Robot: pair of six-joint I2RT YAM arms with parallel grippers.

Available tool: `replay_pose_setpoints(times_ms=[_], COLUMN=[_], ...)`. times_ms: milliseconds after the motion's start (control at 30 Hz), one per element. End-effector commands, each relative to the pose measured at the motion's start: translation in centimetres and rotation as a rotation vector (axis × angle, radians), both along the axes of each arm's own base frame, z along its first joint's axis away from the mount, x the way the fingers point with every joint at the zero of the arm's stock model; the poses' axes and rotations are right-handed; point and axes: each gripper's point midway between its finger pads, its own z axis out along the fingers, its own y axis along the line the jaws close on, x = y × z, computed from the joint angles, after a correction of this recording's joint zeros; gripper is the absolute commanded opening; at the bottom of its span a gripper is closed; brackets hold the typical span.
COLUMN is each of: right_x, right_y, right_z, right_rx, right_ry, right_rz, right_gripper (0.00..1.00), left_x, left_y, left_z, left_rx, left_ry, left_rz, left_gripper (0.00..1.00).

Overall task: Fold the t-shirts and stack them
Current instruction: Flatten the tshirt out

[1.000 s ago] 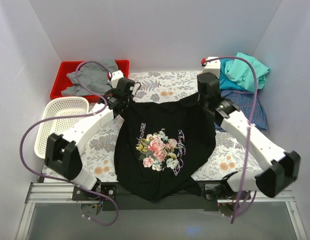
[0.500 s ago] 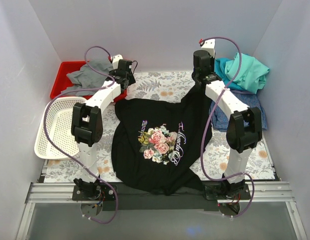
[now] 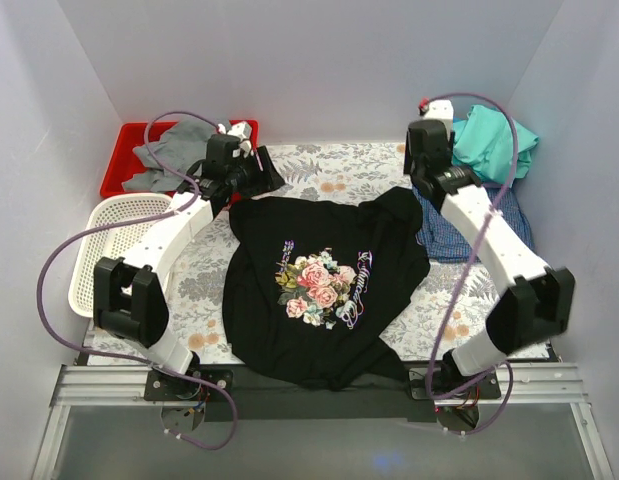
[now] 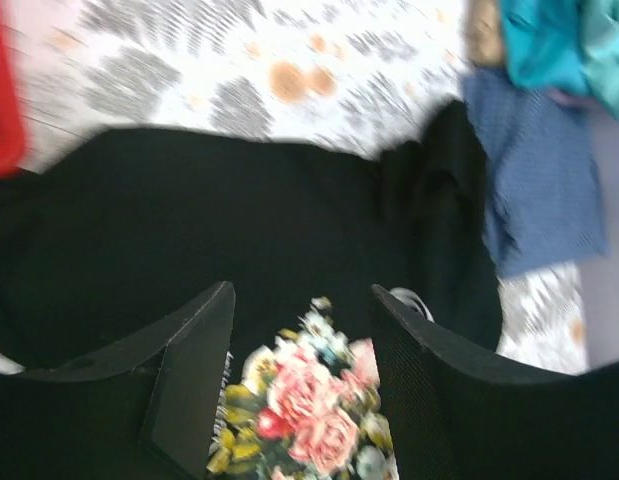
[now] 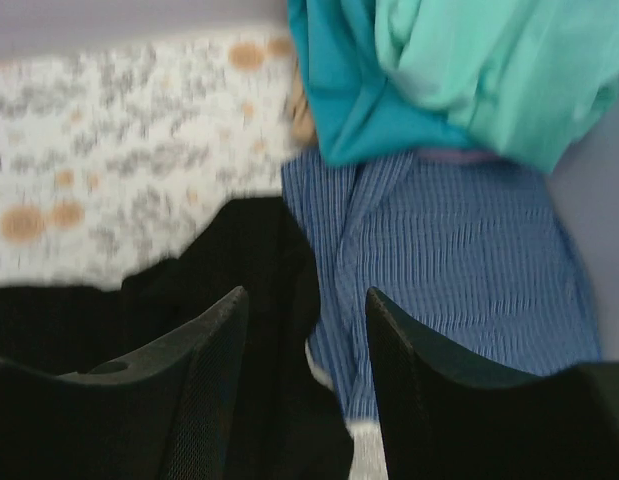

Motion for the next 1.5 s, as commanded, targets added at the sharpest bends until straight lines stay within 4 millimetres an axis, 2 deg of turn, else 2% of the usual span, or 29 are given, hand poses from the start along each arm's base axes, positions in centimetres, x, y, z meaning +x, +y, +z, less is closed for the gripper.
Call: replay_pose_setpoints(times_ms=[0,33,67,100,133,167,200,300,367,533,633,767,933,1067,1267,1467], right_x=[-7.9,-9.1,-11.1,-13.0,-13.2,-14.7,-15.5,-17.6,-18.8,-22.0,-23.7,-25.8,-27.3,-28.3,-27.7,-26.9], right_y=[0.5,1.2,1.3,1.4,1.9,1.9,2.0,2.0,2.7,3.2,3.4,3.1,3.0,3.1,3.8,4.1], right_z=[-5.3,-6.3,-9.2,-10.7,-10.0,-12.4,-12.3,-14.8,-15.7,-18.1,-19.2,-20.6,-21.7,-23.0,-24.0,-25.8], right_rx=[0.170,0.239,0.255,0.313,0.353,0.368,0.396,0.443,0.496,0.556,0.580,0.583,0.590,0.596,0.604,0.573], right_ry=[0.205,0.232,0.309,0.345,0.326,0.375,0.370,0.430,0.471,0.569,0.618,0.672,0.713,0.758,0.764,0.792], right_rz=[0.053,0.059,0.067,0.058,0.064,0.064,0.073,0.037,0.044,0.042,0.041,0.015,0.001,-0.009,0.006,0.008], right_gripper=[0.56,0.56,0.56,0.56,0.56,0.56,0.56,0.56,0.55,0.52,0.52,0.52,0.52,0.52,0.53,0.52], left_x=[-4.3,-4.7,-5.3,-5.7,-5.9,-6.1,-6.0,-5.9,-6.1,-6.6,-6.1,-4.8,-3.2,-3.0,-3.4,-4.4], left_y=[-3.7,-4.0,-4.1,-4.3,-4.4,-4.4,-4.2,-4.0,-3.7,-3.5,-2.8,-0.4,2.0,3.1,3.6,6.0], left_z=[-3.0,-4.5,-6.0,-7.9,-8.8,-9.6,-10.2,-12.6,-14.4,-16.3,-17.4,-18.8,-19.7,-20.4,-20.3,-19.9], left_rx=[-0.131,-0.136,-0.136,-0.121,-0.114,-0.105,-0.089,-0.052,-0.029,0.014,0.065,0.207,0.334,0.351,0.371,0.413], left_ry=[0.134,0.176,0.216,0.260,0.279,0.297,0.305,0.344,0.394,0.434,0.457,0.474,0.476,0.506,0.512,0.511], left_rz=[-0.214,-0.229,-0.230,-0.228,-0.232,-0.230,-0.212,-0.204,-0.195,-0.168,-0.133,-0.045,0.029,0.054,0.065,0.132], left_gripper=[0.55,0.55,0.54,0.54,0.54,0.54,0.54,0.54,0.53,0.53,0.52,0.53,0.54,0.53,0.53,0.53])
